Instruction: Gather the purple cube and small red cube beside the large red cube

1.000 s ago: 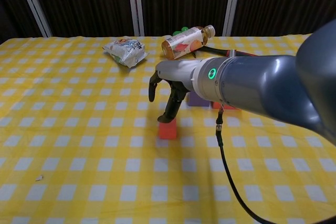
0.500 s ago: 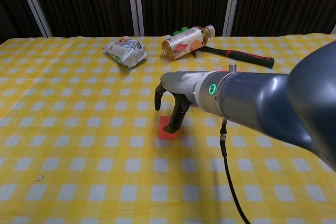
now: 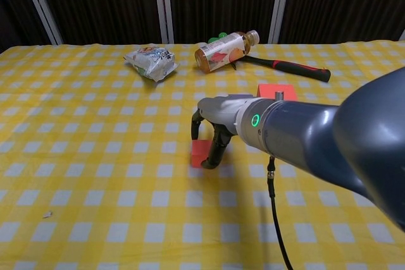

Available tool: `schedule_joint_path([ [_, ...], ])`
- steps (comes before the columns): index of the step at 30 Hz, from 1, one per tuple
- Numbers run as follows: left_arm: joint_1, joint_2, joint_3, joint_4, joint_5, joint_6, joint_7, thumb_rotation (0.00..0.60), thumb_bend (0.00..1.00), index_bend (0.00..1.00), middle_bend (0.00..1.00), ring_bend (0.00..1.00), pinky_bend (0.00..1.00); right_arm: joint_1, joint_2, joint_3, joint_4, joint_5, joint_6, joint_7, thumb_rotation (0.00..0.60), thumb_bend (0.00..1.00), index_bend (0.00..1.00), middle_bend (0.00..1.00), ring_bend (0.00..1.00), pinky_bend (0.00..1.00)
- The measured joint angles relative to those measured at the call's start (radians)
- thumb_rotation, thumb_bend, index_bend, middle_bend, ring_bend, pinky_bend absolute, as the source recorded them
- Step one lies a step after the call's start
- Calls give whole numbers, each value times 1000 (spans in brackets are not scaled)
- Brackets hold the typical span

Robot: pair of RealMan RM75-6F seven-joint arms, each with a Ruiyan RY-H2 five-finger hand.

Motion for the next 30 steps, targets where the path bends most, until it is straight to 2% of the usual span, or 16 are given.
schedule_joint_path([
  [12,-1,1,0,-1,0,-1,-3,600,80,0,0,0,17,-27,-24,1,60,-16,-47,27,600,368,405,42,0,0],
  [17,-2,1,1,-2,0,-3,-3,600,80,0,0,0,17,-35,-26,5,63,-30,-57,37,600,419,459,42,0,0],
  [30,-3,1,1,-4,-2,-5,1,600,80,0,0,0,17,-44,-18,29,40,-73,-45,50,600,430,480,42,0,0],
])
